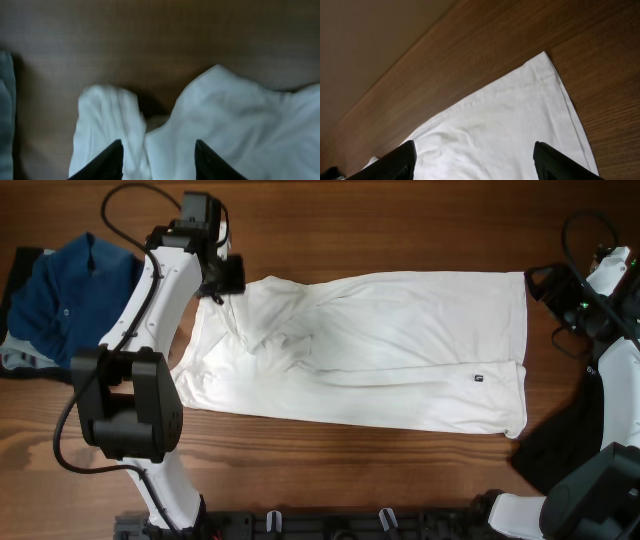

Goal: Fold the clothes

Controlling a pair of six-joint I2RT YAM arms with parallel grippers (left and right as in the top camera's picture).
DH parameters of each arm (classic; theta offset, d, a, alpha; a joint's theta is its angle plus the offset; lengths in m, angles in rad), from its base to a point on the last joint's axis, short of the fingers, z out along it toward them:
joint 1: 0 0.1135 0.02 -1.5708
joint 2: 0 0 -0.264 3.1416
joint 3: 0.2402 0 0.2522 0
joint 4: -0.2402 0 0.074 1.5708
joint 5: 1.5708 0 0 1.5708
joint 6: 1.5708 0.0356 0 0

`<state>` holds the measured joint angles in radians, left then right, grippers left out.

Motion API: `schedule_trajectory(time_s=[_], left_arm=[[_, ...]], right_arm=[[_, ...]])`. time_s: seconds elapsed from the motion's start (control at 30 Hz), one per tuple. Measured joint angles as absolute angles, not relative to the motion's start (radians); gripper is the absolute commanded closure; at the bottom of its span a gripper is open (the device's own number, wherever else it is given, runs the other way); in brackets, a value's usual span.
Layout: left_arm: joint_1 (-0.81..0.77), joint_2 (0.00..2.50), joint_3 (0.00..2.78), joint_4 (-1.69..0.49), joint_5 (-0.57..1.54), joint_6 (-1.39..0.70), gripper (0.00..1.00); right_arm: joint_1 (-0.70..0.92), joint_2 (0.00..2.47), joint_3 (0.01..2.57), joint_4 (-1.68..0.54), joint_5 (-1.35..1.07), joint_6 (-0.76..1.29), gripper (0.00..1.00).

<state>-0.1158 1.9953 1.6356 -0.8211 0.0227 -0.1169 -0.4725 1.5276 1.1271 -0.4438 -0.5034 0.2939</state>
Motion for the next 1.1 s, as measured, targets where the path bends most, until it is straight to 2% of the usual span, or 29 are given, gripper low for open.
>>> schedule_trajectory(time_s=[0.17,0.33,0.47,0.63,0.7,0.73,0.87,0.93,1.0,1.1], left_arm=[[-0.117,2.0,1.636,-0.657,0.028,-0.117,0.53],[-0.118,2.063,1.636,-0.642,0.044,-0.108,0.53],[-0.118,2.131,1.634,-0.694,0.058,-0.105,0.59],[-0.118,2.141,1.632,-0.751,0.092,-0.093,0.75],[-0.118,2.141,1.632,-0.779,0.099,-0.089,0.72],[-0.118,2.141,1.632,-0.786,0.103,-0.09,0.65],[-0.118,2.141,1.632,-0.797,0.107,-0.088,0.68],[-0.118,2.139,1.632,-0.807,0.118,-0.087,0.76],[-0.118,2.134,1.632,-0.819,0.137,-0.085,0.93],[-0.118,2.115,1.632,-0.828,0.154,-0.089,0.96]], right_arm=[[-0.472,1.528,1.127,-0.443,-0.503,0.294,0.23],[-0.472,1.528,1.127,-0.444,-0.503,0.294,0.24],[-0.472,1.528,1.127,-0.444,-0.503,0.294,0.24],[-0.472,1.528,1.127,-0.448,-0.503,0.294,0.24],[-0.473,1.528,1.127,-0.448,-0.503,0.294,0.23],[-0.472,1.528,1.127,-0.448,-0.503,0.294,0.24],[-0.472,1.528,1.127,-0.448,-0.503,0.294,0.23],[-0.473,1.528,1.127,-0.448,-0.503,0.294,0.23],[-0.472,1.528,1.127,-0.448,-0.503,0.294,0.23],[-0.473,1.528,1.127,-0.448,-0.503,0.294,0.23]])
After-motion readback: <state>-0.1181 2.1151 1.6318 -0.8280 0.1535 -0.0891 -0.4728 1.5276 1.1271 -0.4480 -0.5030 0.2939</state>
